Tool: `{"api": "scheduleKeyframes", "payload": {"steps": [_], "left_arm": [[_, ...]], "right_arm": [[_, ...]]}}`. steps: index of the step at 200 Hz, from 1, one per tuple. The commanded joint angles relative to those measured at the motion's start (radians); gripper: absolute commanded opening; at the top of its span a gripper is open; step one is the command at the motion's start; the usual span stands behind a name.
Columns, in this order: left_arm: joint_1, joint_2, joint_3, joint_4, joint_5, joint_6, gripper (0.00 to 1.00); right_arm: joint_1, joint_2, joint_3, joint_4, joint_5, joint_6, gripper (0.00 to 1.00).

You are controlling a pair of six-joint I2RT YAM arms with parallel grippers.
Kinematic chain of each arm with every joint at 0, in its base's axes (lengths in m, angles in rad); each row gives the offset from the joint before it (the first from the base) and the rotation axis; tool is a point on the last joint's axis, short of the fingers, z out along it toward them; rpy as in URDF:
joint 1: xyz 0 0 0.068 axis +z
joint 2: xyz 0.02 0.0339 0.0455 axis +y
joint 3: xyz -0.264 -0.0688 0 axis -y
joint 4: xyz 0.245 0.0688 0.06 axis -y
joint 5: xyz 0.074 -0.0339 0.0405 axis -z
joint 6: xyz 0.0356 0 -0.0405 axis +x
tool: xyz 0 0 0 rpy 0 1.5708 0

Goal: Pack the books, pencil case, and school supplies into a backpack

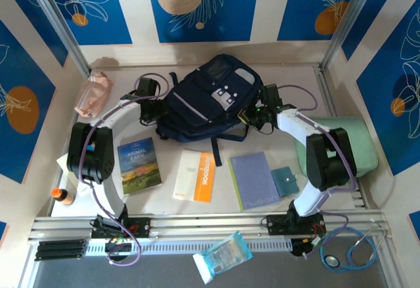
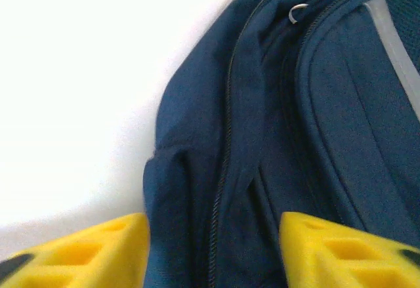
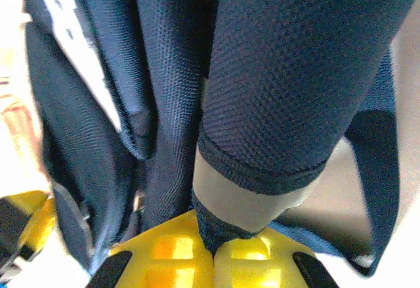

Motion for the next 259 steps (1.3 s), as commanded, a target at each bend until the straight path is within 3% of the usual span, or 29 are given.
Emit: {"api": "scheduleKeyframes", "payload": {"steps": [1, 39, 68, 95, 124, 140, 155, 182, 210, 236, 259], "left_arm": [[0.006, -0.108, -0.008, 0.01, -0.083, 0.055, 0.75], [-0.02, -0.316, -0.097, -0.084, -0.163, 0.128, 0.88], [-0.133, -0.458, -0.18, -0.142, -0.202, 0.123, 0.94], [-0.293, -0.494, -0.206, -0.189, -0.225, 0.035, 0.93], [-0.463, -0.469, -0.206, -0.2, -0.245, -0.047, 0.82], [-0.523, -0.445, -0.223, -0.14, -0.2, -0.054, 0.78], [-0.529, -0.399, -0.229, -0.107, -0.156, -0.042, 0.71], [-0.519, -0.293, -0.171, -0.177, -0.259, -0.01, 0.55], [-0.482, -0.236, -0.142, -0.139, -0.304, 0.047, 0.41], [-0.423, -0.221, -0.142, -0.05, -0.31, 0.085, 0.4], [-0.367, -0.184, -0.138, 0.02, -0.293, 0.12, 0.46]], "right_arm": [[0.024, -0.077, -0.015, -0.089, -0.065, 0.017, 0.0], [0.048, -0.074, 0.024, -0.08, -0.061, 0.048, 0.0], [0.07, -0.065, 0.066, -0.082, -0.049, 0.059, 0.0], [0.098, -0.039, 0.105, -0.049, -0.099, 0.017, 0.0], [0.127, -0.004, 0.134, -0.032, -0.149, 0.003, 0.0], [0.138, 0.001, 0.142, -0.034, -0.149, 0.001, 0.0], [0.143, -0.005, 0.146, -0.038, -0.145, 0.002, 0.0], [0.148, -0.027, 0.147, -0.064, -0.13, 0.003, 0.0], [0.171, -0.073, 0.093, -0.046, -0.114, 0.02, 0.0], [0.191, -0.093, 0.046, -0.027, -0.112, 0.049, 0.0], [0.206, -0.097, 0.032, -0.002, -0.106, 0.062, 0.0]]}}
